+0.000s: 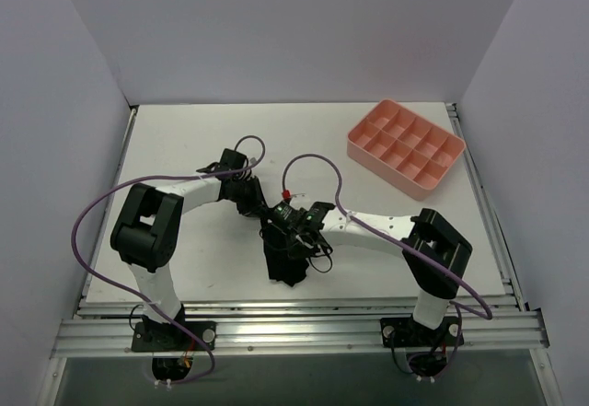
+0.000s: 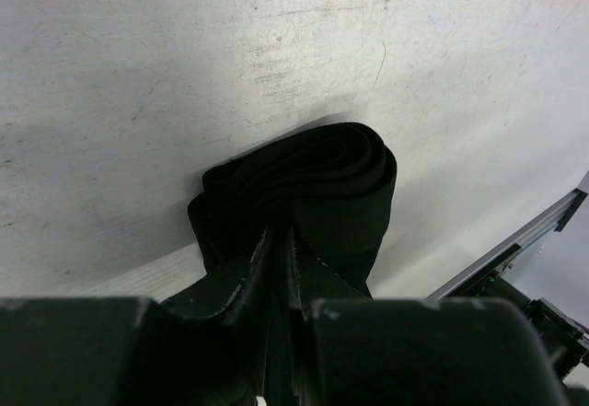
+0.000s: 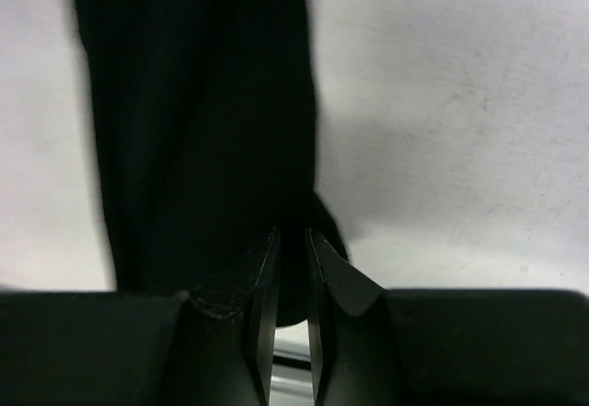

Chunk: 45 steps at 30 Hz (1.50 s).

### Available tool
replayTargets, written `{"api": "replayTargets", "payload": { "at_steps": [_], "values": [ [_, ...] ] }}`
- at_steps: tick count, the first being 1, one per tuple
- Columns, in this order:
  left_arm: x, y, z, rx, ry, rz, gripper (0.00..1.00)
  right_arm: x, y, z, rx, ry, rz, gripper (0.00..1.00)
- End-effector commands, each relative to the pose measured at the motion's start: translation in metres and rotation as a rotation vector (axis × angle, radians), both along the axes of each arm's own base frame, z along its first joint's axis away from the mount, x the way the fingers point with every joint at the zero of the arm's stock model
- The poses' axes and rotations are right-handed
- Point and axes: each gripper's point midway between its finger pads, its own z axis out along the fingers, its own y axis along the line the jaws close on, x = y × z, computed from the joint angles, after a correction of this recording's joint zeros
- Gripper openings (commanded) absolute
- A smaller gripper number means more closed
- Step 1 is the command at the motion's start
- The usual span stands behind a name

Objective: Roll the underwear
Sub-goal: Fold the underwear

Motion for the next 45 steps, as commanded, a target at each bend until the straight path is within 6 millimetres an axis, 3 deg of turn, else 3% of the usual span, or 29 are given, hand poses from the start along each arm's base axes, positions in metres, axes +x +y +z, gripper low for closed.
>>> {"api": "replayTargets", "payload": {
  "at_steps": [1, 5, 10, 14, 15, 17, 21, 24, 28, 31, 34, 39, 45],
  "values": [
    [0.003, 0.02, -0.02, 0.127, 0.013, 0.027, 0.2, -0.007, -0.026, -0.033, -0.066, 0.002, -0.05, 0.13],
    [0.001, 0.025, -0.022, 0.145, 0.018, 0.037, 0.2, -0.022, -0.053, -0.059, -0.114, 0.043, -0.06, 0.12],
    [-0.008, 0.031, -0.017, 0.163, 0.021, 0.055, 0.21, -0.022, -0.073, -0.061, -0.154, 0.041, -0.075, 0.11],
    [-0.018, 0.045, 0.005, 0.193, 0.008, 0.142, 0.25, -0.001, -0.078, -0.038, -0.163, -0.009, -0.081, 0.12],
    [-0.028, 0.053, 0.007, 0.226, 0.046, 0.164, 0.29, 0.005, -0.079, -0.031, -0.169, -0.026, -0.063, 0.12],
    [-0.031, 0.063, 0.025, 0.249, 0.024, 0.229, 0.34, 0.01, -0.081, -0.019, -0.193, -0.03, -0.05, 0.12],
    [-0.027, 0.058, 0.055, 0.194, -0.029, 0.245, 0.43, 0.027, -0.053, 0.021, -0.101, -0.073, -0.045, 0.12],
    [-0.02, 0.057, 0.064, 0.203, -0.045, 0.225, 0.44, 0.026, -0.031, 0.033, 0.002, -0.058, -0.053, 0.12],
    [-0.015, 0.059, 0.051, 0.265, -0.017, 0.16, 0.45, 0.011, 0.0, 0.026, 0.15, 0.002, -0.031, 0.12],
    [-0.015, 0.063, 0.04, 0.298, 0.001, 0.117, 0.46, -0.011, 0.02, 0.02, 0.231, 0.065, -0.007, 0.12],
    [-0.018, 0.069, 0.026, 0.323, 0.028, 0.094, 0.45, -0.028, 0.022, 0.007, 0.229, 0.091, 0.001, 0.12],
    [-0.035, 0.08, 0.008, 0.346, 0.087, 0.1, 0.42, -0.032, -0.01, -0.021, 0.123, 0.111, -0.057, 0.11],
    [-0.068, 0.094, -0.013, 0.389, 0.184, 0.157, 0.4, -0.009, -0.057, -0.04, -0.054, 0.079, -0.047, 0.12]
  ]
}}
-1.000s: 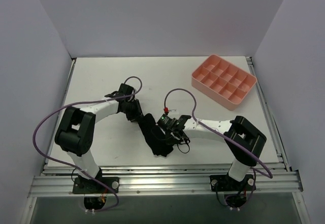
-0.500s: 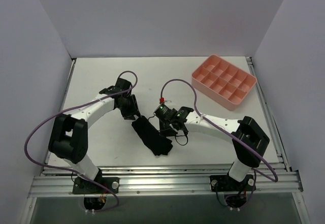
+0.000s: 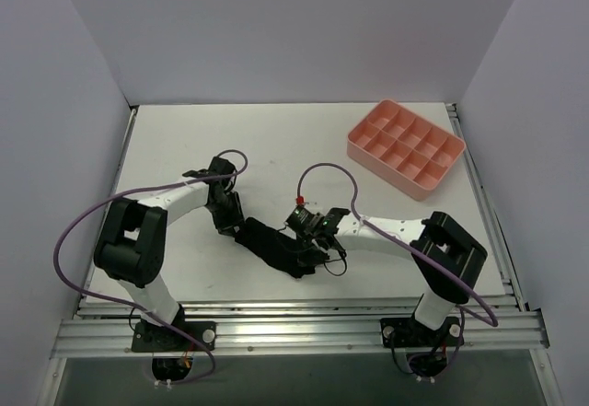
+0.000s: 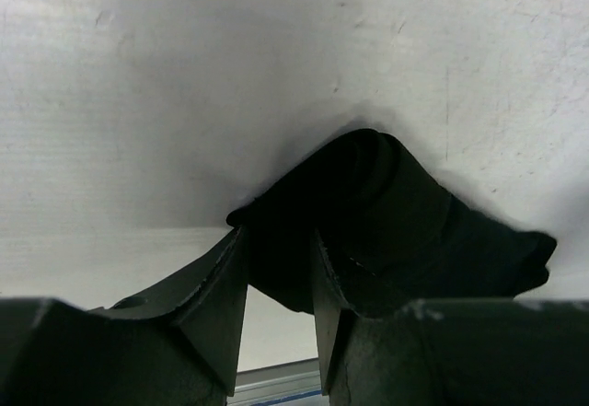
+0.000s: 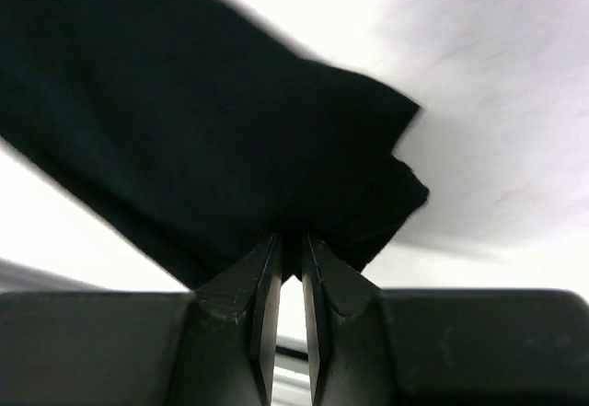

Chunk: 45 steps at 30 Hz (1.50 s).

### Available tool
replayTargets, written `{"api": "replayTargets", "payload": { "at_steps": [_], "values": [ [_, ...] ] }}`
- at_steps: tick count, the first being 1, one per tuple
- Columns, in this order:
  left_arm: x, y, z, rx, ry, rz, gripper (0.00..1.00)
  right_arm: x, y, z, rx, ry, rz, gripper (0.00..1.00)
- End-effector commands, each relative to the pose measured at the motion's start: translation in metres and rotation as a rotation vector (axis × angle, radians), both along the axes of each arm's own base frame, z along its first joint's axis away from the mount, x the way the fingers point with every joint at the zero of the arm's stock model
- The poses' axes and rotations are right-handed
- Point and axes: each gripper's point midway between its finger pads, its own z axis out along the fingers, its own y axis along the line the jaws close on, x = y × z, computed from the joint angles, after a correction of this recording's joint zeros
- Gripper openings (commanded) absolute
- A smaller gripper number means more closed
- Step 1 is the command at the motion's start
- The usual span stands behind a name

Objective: Roll the underwear
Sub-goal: Fold the underwear

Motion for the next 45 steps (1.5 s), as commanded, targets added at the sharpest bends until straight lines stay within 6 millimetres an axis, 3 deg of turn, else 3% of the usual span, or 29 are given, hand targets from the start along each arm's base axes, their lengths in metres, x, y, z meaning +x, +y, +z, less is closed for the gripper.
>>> {"api": "replayTargets", "payload": {
  "at_steps": [1, 5, 9, 11, 13, 15, 17, 22, 26, 29, 34, 36, 38, 41, 44, 45],
  "values": [
    [-0.021, 0.011, -0.003, 0.031, 0.034, 0.05, 0.4, 0.016, -0.04, -0.014, -0.169, -0.026, 0.005, 0.12],
    [-0.049, 0.006, 0.001, 0.013, 0.097, 0.14, 0.4, 0.043, -0.061, -0.016, -0.238, -0.057, 0.059, 0.15],
    [-0.066, 0.002, 0.03, 0.013, 0.062, 0.181, 0.4, 0.073, -0.079, -0.007, -0.29, -0.066, 0.09, 0.18],
    [-0.058, 0.001, 0.055, -0.026, -0.011, 0.195, 0.41, 0.093, -0.077, 0.015, -0.259, -0.094, 0.076, 0.19],
    [-0.042, 0.001, 0.078, -0.038, -0.087, 0.19, 0.43, 0.096, -0.076, 0.032, -0.24, -0.08, 0.09, 0.21],
    [-0.034, 0.001, 0.085, -0.021, -0.109, 0.157, 0.44, 0.1, -0.066, 0.054, -0.194, -0.088, 0.082, 0.22],
    [-0.02, -0.012, 0.09, -0.071, -0.136, 0.101, 0.44, 0.104, -0.057, 0.069, -0.143, -0.102, 0.063, 0.23],
    [-0.006, -0.049, 0.082, -0.223, -0.142, -0.012, 0.41, 0.104, -0.035, 0.069, -0.029, -0.081, -0.015, 0.22],
    [-0.006, -0.064, 0.069, -0.294, -0.145, -0.054, 0.39, 0.103, -0.039, 0.043, -0.037, -0.073, -0.077, 0.21],
    [-0.018, -0.07, 0.041, -0.326, -0.086, -0.052, 0.38, 0.1, -0.045, 0.02, -0.058, -0.068, -0.095, 0.21],
    [-0.038, -0.047, -0.012, -0.202, -0.001, -0.001, 0.35, 0.101, -0.051, -0.007, -0.114, -0.053, -0.042, 0.21],
    [-0.043, -0.041, -0.023, -0.168, 0.019, 0.006, 0.33, 0.103, -0.056, -0.012, -0.156, -0.061, -0.014, 0.22],
    [-0.046, -0.035, -0.027, -0.138, 0.03, 0.008, 0.32, 0.104, -0.058, -0.005, -0.158, -0.082, -0.007, 0.22],
    [-0.043, -0.034, -0.014, -0.137, 0.007, 0.013, 0.33, 0.108, -0.06, 0.012, -0.149, -0.124, 0.005, 0.22],
    [-0.04, -0.033, 0.019, -0.152, -0.046, 0.026, 0.38, 0.114, -0.06, 0.037, -0.155, -0.156, 0.014, 0.22],
    [-0.032, -0.035, 0.042, -0.17, -0.108, 0.027, 0.41, 0.114, -0.06, 0.047, -0.157, -0.158, 0.012, 0.22]
  ]
}}
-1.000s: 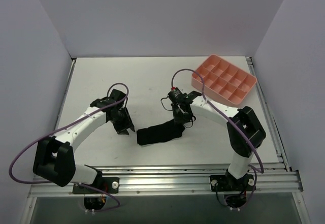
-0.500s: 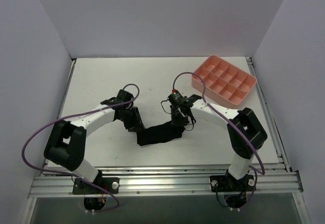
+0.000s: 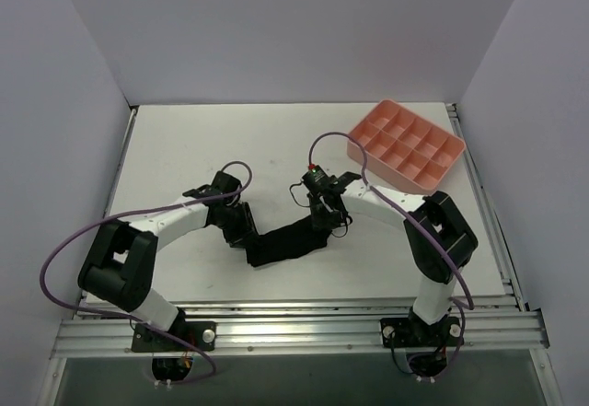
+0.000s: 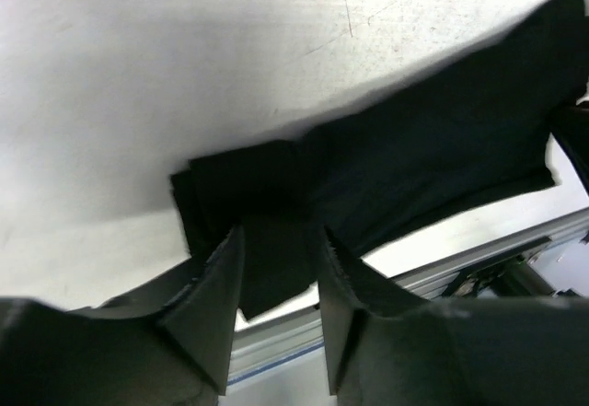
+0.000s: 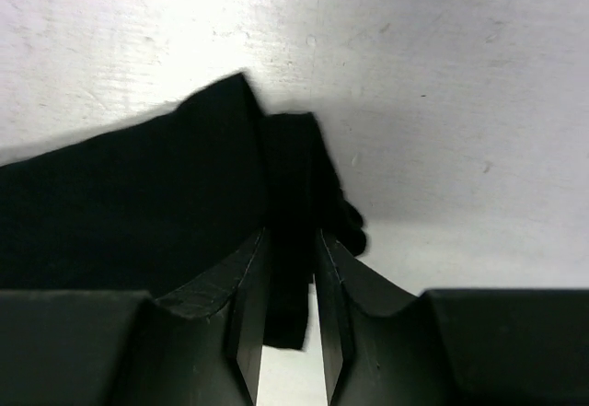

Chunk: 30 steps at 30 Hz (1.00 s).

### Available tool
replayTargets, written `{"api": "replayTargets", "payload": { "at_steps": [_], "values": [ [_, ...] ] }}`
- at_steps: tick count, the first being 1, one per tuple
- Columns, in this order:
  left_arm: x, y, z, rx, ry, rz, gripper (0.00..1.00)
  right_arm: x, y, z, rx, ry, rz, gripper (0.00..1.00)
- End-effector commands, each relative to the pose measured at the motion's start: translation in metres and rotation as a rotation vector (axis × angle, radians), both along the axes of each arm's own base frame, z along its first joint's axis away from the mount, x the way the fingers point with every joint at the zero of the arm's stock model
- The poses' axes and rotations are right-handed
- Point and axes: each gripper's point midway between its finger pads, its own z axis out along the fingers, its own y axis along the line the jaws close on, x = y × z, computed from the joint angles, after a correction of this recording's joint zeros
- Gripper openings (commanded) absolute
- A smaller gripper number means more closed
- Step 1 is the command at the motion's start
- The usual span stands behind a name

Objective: Roll the underwear
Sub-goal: Fold the underwear

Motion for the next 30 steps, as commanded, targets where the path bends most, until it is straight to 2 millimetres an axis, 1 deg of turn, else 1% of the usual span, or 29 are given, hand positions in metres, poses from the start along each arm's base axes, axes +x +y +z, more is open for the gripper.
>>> {"api": "replayTargets", "payload": {
  "at_steps": [1, 2, 3, 5, 6, 7, 9, 10, 11, 13, 14, 16, 17, 21, 23, 26, 27, 29, 30],
  "values": [
    [0.012, 0.015, 0.037, 0.059, -0.114, 0.042, 0.47, 0.011, -0.004, 0.048, -0.018, -0.087, 0.009, 0.22],
    [0.011, 0.018, 0.043, 0.07, -0.117, 0.042, 0.49, 0.01, -0.004, 0.053, -0.006, -0.086, -0.007, 0.22],
    [0.017, 0.019, 0.054, 0.077, -0.146, 0.05, 0.5, 0.008, -0.003, 0.054, -0.002, -0.08, -0.01, 0.22],
    [0.017, 0.023, 0.056, 0.095, -0.139, 0.046, 0.5, 0.001, -0.001, 0.053, 0.014, -0.071, -0.033, 0.21],
    [0.017, 0.023, 0.053, 0.101, -0.135, 0.042, 0.51, -0.002, 0.004, 0.051, 0.029, -0.072, -0.029, 0.21],
    [0.017, 0.024, 0.049, 0.111, -0.128, 0.04, 0.51, -0.009, 0.003, 0.043, 0.029, -0.056, -0.033, 0.21],
    [0.015, 0.026, 0.037, 0.13, -0.097, 0.032, 0.51, -0.014, 0.011, 0.038, 0.058, -0.056, -0.041, 0.21],
    [0.014, 0.027, 0.033, 0.137, -0.085, 0.03, 0.51, -0.02, 0.016, 0.035, 0.062, -0.051, -0.029, 0.21],
    [0.012, 0.028, 0.03, 0.141, -0.077, 0.026, 0.51, -0.023, 0.02, 0.029, 0.066, -0.048, -0.025, 0.21],
    [0.011, 0.032, 0.023, 0.153, -0.064, 0.029, 0.51, -0.031, 0.028, 0.02, 0.066, -0.036, -0.014, 0.21],
    [0.011, 0.035, 0.022, 0.155, -0.062, 0.032, 0.51, -0.033, 0.029, 0.014, 0.065, -0.034, -0.014, 0.2],
    [0.013, 0.042, 0.019, 0.163, -0.049, 0.048, 0.51, -0.041, 0.027, -0.001, 0.05, -0.007, -0.01, 0.19],
    [0.013, 0.043, 0.019, 0.154, -0.042, 0.039, 0.52, -0.048, 0.02, -0.012, 0.035, 0.007, -0.006, 0.18],
    [0.019, 0.044, 0.021, 0.089, -0.054, -0.02, 0.54, -0.056, -0.001, -0.03, -0.004, 0.024, 0.03, 0.19],
    [0.021, 0.041, 0.023, 0.072, -0.078, -0.074, 0.54, -0.053, -0.012, -0.032, -0.049, 0.018, 0.056, 0.19],
    [0.02, 0.037, 0.023, 0.048, -0.087, -0.108, 0.55, -0.046, -0.018, -0.03, -0.063, 0.014, 0.083, 0.2],
    [0.017, 0.033, 0.022, 0.022, -0.079, -0.121, 0.56, -0.042, -0.021, -0.029, -0.068, 0.01, 0.082, 0.2],
    [0.018, 0.028, 0.021, -0.009, -0.094, -0.138, 0.56, -0.036, -0.016, -0.022, -0.055, -0.001, 0.117, 0.21],
    [0.015, 0.026, 0.018, -0.026, -0.086, -0.146, 0.57, -0.033, -0.016, -0.019, -0.056, -0.007, 0.122, 0.21]
  ]
}}
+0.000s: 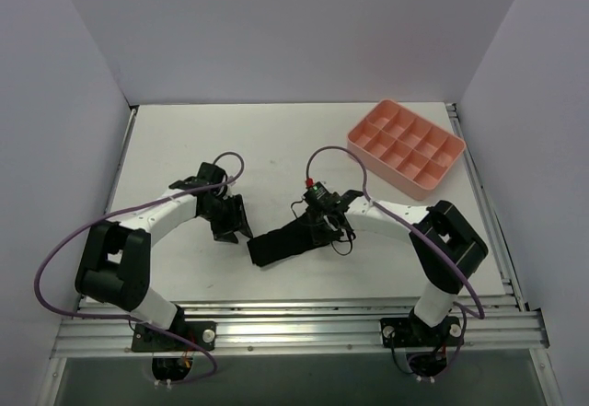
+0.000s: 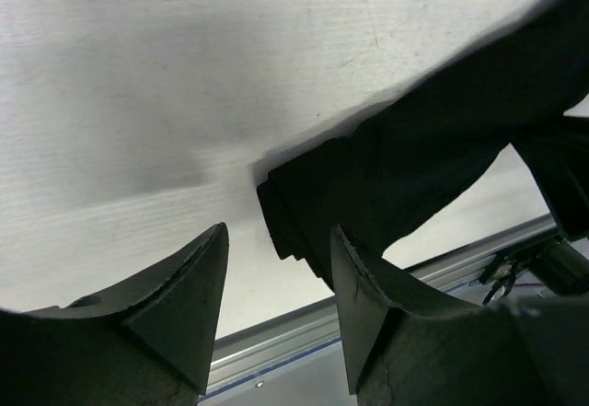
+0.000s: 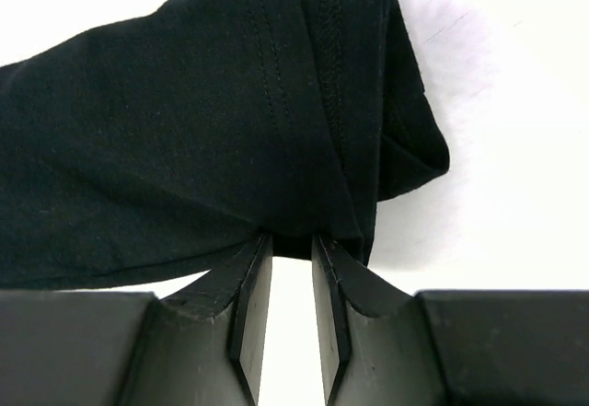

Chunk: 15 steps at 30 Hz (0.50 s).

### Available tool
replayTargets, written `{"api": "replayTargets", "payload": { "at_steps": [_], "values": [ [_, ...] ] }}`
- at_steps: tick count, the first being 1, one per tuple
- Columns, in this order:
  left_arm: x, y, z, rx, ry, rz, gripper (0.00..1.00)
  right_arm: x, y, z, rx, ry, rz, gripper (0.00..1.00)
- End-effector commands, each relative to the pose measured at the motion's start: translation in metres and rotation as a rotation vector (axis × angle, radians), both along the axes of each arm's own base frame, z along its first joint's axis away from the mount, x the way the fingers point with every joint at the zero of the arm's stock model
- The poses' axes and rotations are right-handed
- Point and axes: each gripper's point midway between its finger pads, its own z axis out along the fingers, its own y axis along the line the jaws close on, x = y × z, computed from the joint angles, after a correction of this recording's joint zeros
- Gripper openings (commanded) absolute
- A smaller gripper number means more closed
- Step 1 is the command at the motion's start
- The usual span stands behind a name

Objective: Roll the underwear
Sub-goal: Fold the underwear

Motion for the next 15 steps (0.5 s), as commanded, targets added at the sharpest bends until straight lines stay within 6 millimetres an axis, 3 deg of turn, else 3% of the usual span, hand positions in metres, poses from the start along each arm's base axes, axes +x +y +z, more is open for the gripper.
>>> {"api": "replayTargets", "payload": {
  "at_steps": [1, 15],
  "values": [
    [0.004, -0.014, 0.001, -0.09, -0.044, -0.076, 0.57, 0.006, -0.018, 0.0, -0.091, 0.002, 0.051, 0.21],
    [-0.002, -0.021, -0.039, -0.124, 0.053, -0.02, 0.56, 0.036, 0.003, 0.078, 0.026, -0.104, 0.022, 0.23]
  ]
}}
